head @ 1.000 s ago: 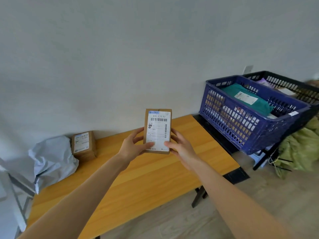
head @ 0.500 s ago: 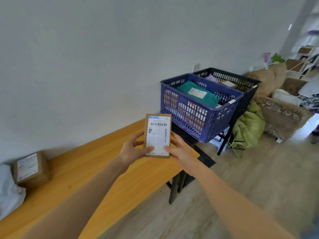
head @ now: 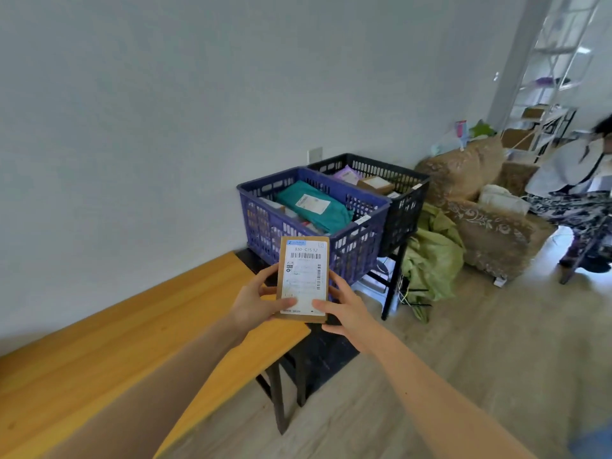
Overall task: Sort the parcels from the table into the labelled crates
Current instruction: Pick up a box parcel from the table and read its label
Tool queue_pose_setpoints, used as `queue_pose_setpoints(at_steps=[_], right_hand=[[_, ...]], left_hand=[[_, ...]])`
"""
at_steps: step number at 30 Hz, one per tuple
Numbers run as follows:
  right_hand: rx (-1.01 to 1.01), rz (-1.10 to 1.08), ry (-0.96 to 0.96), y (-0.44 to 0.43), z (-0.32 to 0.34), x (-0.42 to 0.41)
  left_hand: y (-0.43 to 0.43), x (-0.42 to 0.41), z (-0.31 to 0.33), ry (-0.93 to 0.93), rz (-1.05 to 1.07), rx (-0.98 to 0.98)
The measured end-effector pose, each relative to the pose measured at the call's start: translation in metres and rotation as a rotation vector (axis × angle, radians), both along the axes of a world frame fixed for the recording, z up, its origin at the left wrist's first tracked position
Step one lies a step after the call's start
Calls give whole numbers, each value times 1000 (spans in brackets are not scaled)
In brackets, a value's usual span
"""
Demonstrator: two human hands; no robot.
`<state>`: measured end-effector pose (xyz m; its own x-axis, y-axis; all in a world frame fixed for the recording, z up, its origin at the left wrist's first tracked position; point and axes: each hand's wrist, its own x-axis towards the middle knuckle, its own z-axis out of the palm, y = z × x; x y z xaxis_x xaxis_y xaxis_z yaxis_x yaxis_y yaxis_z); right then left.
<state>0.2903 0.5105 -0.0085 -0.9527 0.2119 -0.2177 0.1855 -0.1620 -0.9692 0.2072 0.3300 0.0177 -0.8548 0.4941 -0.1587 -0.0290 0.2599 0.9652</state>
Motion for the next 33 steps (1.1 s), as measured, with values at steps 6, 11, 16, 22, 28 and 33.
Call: queue_pose_setpoints(at_steps=[6,11,16,22,28,33], right_hand=[[-14,-16,-5,84,2,15],[-16,-38,17,151,3,20],[1,-77,23,196,4,10],[21,-104,55,253,10,-18],[89,-139,60,320,20,-62],[67,-183,60,391,32,-110]], left_hand=[[86,17,10,-10,-8,-13],[153,21,14,-12,-12,-9],[205,6,13,-7,-26,5],[266,-36,11,-52,-33,83],[334,-82,15,-40,-90,123],[404,-131,28,-32,-123,167]])
